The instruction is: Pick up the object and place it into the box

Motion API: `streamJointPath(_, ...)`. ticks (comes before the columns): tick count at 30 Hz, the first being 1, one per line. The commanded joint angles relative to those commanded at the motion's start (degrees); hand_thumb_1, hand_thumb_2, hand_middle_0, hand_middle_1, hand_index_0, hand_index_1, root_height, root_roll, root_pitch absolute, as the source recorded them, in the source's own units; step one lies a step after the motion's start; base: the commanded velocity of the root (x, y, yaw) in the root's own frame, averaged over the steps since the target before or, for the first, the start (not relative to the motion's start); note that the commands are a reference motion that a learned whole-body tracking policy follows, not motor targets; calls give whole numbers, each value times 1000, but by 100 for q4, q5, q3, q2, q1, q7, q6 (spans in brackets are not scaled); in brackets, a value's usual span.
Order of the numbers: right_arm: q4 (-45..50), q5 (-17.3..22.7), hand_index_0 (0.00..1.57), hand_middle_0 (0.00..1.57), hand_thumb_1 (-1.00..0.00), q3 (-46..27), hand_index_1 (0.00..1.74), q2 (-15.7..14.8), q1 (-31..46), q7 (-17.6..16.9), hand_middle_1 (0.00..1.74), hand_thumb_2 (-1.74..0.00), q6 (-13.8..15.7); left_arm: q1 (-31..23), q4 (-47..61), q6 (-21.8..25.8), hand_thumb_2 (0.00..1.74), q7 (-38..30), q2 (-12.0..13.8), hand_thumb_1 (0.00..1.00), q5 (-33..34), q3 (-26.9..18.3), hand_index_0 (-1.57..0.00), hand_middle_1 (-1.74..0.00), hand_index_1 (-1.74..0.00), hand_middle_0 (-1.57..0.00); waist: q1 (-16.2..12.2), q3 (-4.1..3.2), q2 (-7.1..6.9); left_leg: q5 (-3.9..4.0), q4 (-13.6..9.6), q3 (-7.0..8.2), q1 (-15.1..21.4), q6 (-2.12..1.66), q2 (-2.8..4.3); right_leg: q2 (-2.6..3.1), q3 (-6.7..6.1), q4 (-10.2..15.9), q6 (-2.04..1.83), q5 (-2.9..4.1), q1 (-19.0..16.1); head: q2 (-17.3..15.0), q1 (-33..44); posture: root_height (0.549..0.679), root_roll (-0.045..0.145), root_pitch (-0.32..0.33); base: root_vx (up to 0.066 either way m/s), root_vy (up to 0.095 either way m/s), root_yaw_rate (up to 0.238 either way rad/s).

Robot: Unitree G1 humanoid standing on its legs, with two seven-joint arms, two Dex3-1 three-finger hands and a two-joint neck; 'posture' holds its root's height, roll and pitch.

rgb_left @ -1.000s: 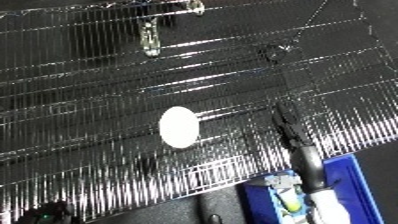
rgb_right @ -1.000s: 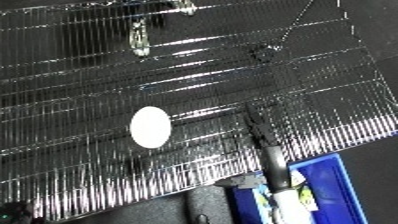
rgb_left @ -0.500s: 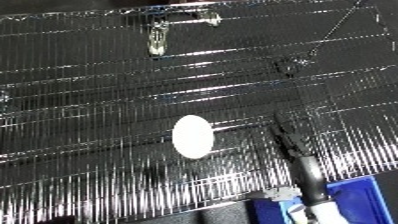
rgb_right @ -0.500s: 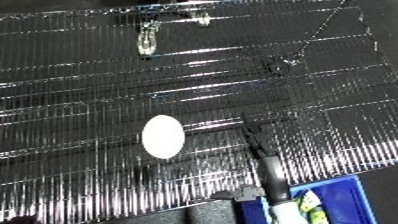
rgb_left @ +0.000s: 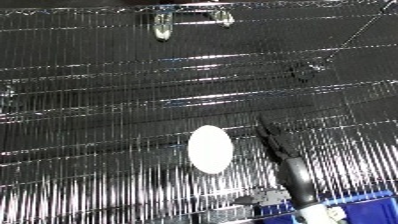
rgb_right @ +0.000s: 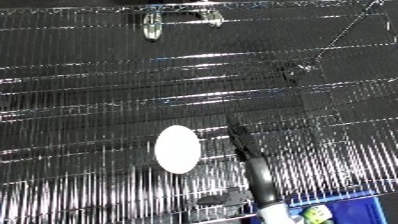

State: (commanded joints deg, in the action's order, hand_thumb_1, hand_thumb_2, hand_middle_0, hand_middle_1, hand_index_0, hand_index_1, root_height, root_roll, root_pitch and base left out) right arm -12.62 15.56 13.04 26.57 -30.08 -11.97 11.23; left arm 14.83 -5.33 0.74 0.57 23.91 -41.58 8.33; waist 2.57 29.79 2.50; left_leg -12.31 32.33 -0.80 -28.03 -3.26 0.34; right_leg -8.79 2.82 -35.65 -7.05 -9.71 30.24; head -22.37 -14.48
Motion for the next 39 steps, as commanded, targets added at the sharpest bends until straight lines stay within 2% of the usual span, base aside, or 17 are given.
streamJointPath(6, -30, 8, 0, 0, 0, 83, 0, 15, -237, 31, 0, 0, -16, 2, 88, -19, 1740, -65, -11, 1000, -37, 83, -1570, -1740, -1740, -1570, 72, 0, 53, -45, 83, 0, -189, 36, -30, -42, 19, -117, -5, -1, 215, 7, -137, 648, 40, 150, 19, 35, 43)
streamJointPath(14, -159, -99, 0, 0, 0, 256, 0, 66, -589, 54, 0, 0, -87, -34, 189, -89, 1740, -17, -105, 1000, -310, 175, -1570, -1740, -1740, -1570, 185, 0, 137, -104, 222, 43, -467, 72, -89, -93, 56, -281, 21, -18, 513, 3, -331, 644, 42, 179, 11, 37, 55)
streamJointPath(18, -223, -97, 0, 0, 0, 335, 0, 38, -709, 46, 0, 0, -149, -54, 258, -140, 1740, 20, -209, 1000, -569, 216, -1570, -1740, -1740, -1570, 219, 0, 170, -120, 262, 43, -564, 95, -111, -100, 57, -346, 32, -31, 622, -6, -334, 643, 42, 190, 2, 31, 42)
streamJointPath(24, -362, -253, 0, 0, 0, 479, 0, 42, -888, -2, 0, 0, -265, -23, 326, -51, 1740, -87, -217, 1000, -562, 271, -1570, -1740, -1740, -1570, 271, 0, 204, -129, 303, 34, -660, 109, -131, -103, 76, -426, 41, -53, 725, 131, -501, 641, 41, 200, -5, 16, 30)
streamJointPath(31, -685, -279, 549, 549, -350, 591, 609, 135, -1187, -113, 609, -609, -212, 20, 369, 6, 1740, -123, -155, 1000, -607, 271, -1570, -1740, -1740, -1570, 354, 0, 271, -134, 331, 26, -739, 130, -171, -129, 109, -489, 55, -64, 815, 259, -713, 640, 42, 206, -15, 13, 42)
streamJointPath(36, -815, -268, 942, 942, -600, 593, 1044, 156, -1375, -252, 1044, -1044, -209, 19, 379, 3, 1740, -119, -162, 1000, -631, 292, -1570, -1740, -1740, -1570, 386, 0, 303, -131, 331, 21, -766, 144, -198, -116, 119, -525, 69, -71, 854, 371, -798, 639, 41, 209, -22, 9, 25)
streamJointPath(39, -860, -284, 942, 942, -600, 583, 1044, 198, -1414, -345, 1044, -1044, -254, -8, 385, 10, 1740, -83, -156, 1000, -645, 294, -1570, -1740, -1740, -1570, 392, 0, 309, -139, 340, 21, -766, 156, -207, -108, 120, -538, 81, -79, 857, 433, -831, 639, 40, 209, -20, 6, -2)
